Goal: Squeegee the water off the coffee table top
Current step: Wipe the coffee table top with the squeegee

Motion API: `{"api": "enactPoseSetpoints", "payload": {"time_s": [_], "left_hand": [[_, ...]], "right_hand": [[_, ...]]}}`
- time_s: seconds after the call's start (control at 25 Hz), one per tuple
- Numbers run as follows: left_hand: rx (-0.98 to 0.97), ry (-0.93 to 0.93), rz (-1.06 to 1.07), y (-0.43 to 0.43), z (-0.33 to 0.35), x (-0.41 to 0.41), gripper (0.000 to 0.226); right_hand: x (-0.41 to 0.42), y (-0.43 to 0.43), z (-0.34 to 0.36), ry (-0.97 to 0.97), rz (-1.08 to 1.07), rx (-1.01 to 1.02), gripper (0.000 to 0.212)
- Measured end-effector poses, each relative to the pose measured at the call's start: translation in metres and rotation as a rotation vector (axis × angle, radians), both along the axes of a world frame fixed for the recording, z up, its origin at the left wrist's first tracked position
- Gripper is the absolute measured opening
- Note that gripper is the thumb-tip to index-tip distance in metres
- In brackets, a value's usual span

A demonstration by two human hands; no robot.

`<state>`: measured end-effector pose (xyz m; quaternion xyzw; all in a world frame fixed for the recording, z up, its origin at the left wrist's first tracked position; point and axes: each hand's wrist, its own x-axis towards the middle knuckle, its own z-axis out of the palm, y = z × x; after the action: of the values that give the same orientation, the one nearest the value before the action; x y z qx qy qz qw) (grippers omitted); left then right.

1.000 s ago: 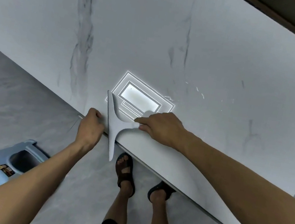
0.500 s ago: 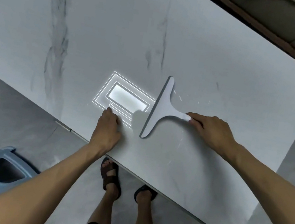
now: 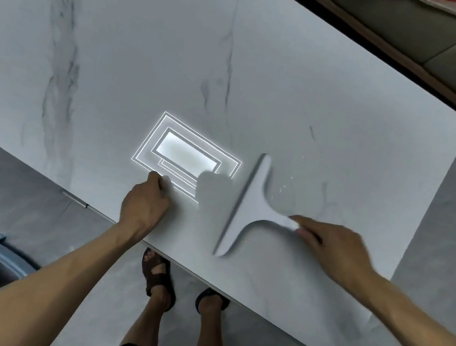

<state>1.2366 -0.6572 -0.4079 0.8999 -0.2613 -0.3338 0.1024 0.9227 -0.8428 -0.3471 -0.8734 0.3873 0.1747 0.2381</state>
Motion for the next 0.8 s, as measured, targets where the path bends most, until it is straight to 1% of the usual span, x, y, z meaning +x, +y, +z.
{"api": "enactPoseSetpoints", "payload": {"time_s": [0.12, 0.16, 0.24, 0.32, 0.4, 0.48, 0.6, 0.72, 0.8], "left_hand": [[0.004, 0.004, 0.033, 0.017, -0.001, 0.012, 0.012], [0.0, 0.007, 0.041, 0.021, -0.002, 0.013, 0.012], [-0.018, 0.019, 0.075, 0.026, -0.003, 0.012, 0.004], [-0.063, 0.033, 0.081, 0.027, -0.005, 0.007, 0.005], [-0.118, 0.047, 0.012, 0.023, -0.006, -0.002, 0.009], [-0.123, 0.064, -0.127, 0.017, -0.006, -0.017, 0.013], [-0.007, 0.133, -0.294, 0.009, -0.009, -0.041, 0.025], [0.167, 0.187, -0.344, 0.001, -0.013, -0.05, 0.025], [0.219, 0.202, -0.363, -0.001, -0.016, -0.049, 0.025]], "right_hand": [[0.065, 0.055, -0.027, -0.085, 0.236, 0.144, 0.038], [0.084, 0.071, -0.036, -0.11, 0.316, 0.169, 0.038], [0.11, 0.091, -0.049, -0.114, 0.456, 0.165, 0.039], [0.117, 0.093, -0.057, -0.091, 0.52, 0.154, 0.04], [0.105, 0.08, -0.06, -0.075, 0.513, 0.135, 0.039], [0.077, 0.059, -0.056, -0.054, 0.477, 0.117, 0.038], [0.016, 0.022, -0.041, 0.009, 0.371, 0.096, 0.038], [-0.048, -0.006, -0.024, 0.104, 0.232, 0.08, 0.039], [-0.084, -0.017, -0.011, 0.151, 0.156, 0.012, 0.04]]}}
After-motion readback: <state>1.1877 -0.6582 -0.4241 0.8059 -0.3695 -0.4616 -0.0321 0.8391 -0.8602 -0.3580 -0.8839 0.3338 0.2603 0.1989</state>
